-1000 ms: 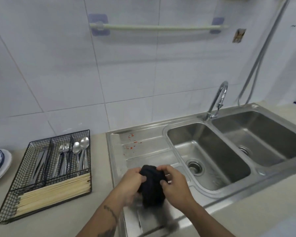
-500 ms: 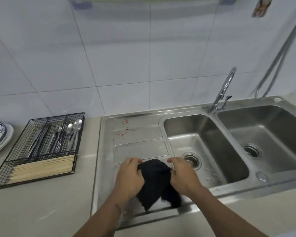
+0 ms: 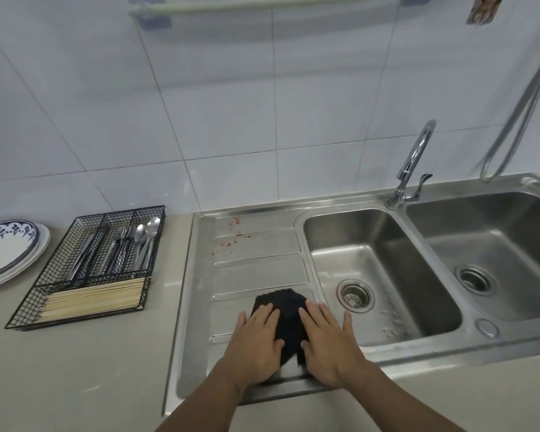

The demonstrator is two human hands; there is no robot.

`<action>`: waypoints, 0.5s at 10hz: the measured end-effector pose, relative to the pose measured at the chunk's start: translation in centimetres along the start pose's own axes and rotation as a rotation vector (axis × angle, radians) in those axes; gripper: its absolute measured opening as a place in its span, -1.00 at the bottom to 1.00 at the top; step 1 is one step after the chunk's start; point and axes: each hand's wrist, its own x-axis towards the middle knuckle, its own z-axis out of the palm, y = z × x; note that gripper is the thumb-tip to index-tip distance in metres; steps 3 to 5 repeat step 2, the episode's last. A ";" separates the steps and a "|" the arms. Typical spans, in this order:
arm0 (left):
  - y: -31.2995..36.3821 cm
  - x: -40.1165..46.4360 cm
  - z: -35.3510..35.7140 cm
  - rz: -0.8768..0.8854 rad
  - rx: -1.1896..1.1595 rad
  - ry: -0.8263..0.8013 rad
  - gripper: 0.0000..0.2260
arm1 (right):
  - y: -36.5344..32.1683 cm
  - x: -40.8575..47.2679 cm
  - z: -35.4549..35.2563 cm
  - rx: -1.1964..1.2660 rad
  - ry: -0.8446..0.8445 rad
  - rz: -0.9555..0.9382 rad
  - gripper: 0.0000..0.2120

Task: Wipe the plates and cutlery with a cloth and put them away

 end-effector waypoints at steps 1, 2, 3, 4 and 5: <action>-0.6 0.4 -2.6 0.026 -0.005 0.102 -0.46 | -0.3 1.0 -2.7 0.122 0.131 -0.010 -0.43; -1.6 1.4 -6.7 -0.017 -0.010 0.183 -0.47 | -1.5 2.8 -7.1 0.166 0.226 -0.035 -0.44; -1.6 1.4 -6.7 -0.017 -0.010 0.183 -0.47 | -1.5 2.8 -7.1 0.166 0.226 -0.035 -0.44; -1.6 1.4 -6.7 -0.017 -0.010 0.183 -0.47 | -1.5 2.8 -7.1 0.166 0.226 -0.035 -0.44; -1.6 1.4 -6.7 -0.017 -0.010 0.183 -0.47 | -1.5 2.8 -7.1 0.166 0.226 -0.035 -0.44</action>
